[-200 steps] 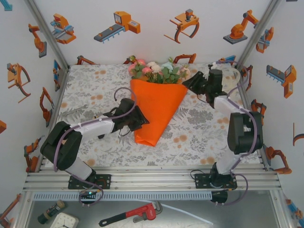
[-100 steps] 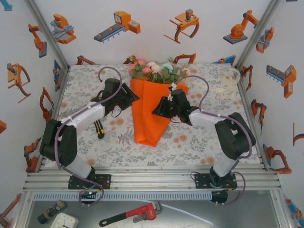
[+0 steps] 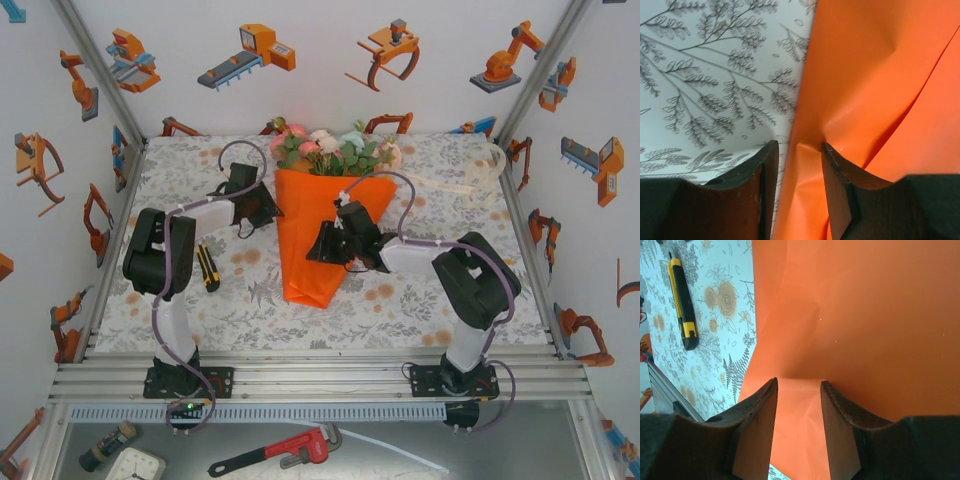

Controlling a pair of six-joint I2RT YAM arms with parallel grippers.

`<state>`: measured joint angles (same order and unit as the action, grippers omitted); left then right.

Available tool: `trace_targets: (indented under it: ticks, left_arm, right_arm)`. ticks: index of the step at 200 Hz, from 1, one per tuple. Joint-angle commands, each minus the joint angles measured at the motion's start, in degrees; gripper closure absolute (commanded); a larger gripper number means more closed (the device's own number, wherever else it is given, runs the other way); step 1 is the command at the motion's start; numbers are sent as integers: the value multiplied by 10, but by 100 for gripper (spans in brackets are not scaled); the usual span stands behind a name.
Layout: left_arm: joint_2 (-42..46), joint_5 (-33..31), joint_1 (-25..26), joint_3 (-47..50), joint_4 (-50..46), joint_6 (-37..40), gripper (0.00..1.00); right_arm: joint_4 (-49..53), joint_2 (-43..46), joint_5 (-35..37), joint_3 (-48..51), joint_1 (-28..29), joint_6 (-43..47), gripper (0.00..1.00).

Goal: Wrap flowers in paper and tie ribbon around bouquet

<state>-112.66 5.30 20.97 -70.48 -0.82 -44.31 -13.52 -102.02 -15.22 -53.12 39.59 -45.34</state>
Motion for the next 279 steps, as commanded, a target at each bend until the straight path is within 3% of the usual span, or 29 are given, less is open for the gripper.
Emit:
trace_targets:
  ticks: [1, 20, 68, 111, 127, 152, 205, 232, 279]
  left_arm:
    - [-25, 18, 0, -20, 27, 3, 59]
    - [-38, 3, -3, -40, 38, 8, 59]
    - [-138, -36, -21, -194, -8, 36, 63]
    - [-176, -41, -27, -252, 2, 57, 63]
    - [-177, -10, -33, -259, 10, 58, 61]
    - [-126, 29, -31, -196, 49, 47, 60]
    - [33, 13, 7, 48, 119, 30, 53]
    - [40, 47, 38, 86, 109, 23, 56]
    - [115, 13, 81, 211, 103, -5, 64]
  right_arm:
    - [15, -9, 10, -18, 15, 14, 59]
    - [19, -21, 10, -17, 23, 19, 59]
    - [24, -22, 12, -10, 26, 17, 59]
    - [34, -25, 10, -13, 27, 21, 59]
    - [34, -29, 9, -12, 27, 22, 59]
    - [35, -33, 4, -11, 28, 22, 59]
    - [37, -25, 2, -11, 28, 21, 59]
    - [38, -27, -7, -3, 28, 21, 59]
    - [55, -10, -20, 23, 28, 17, 59]
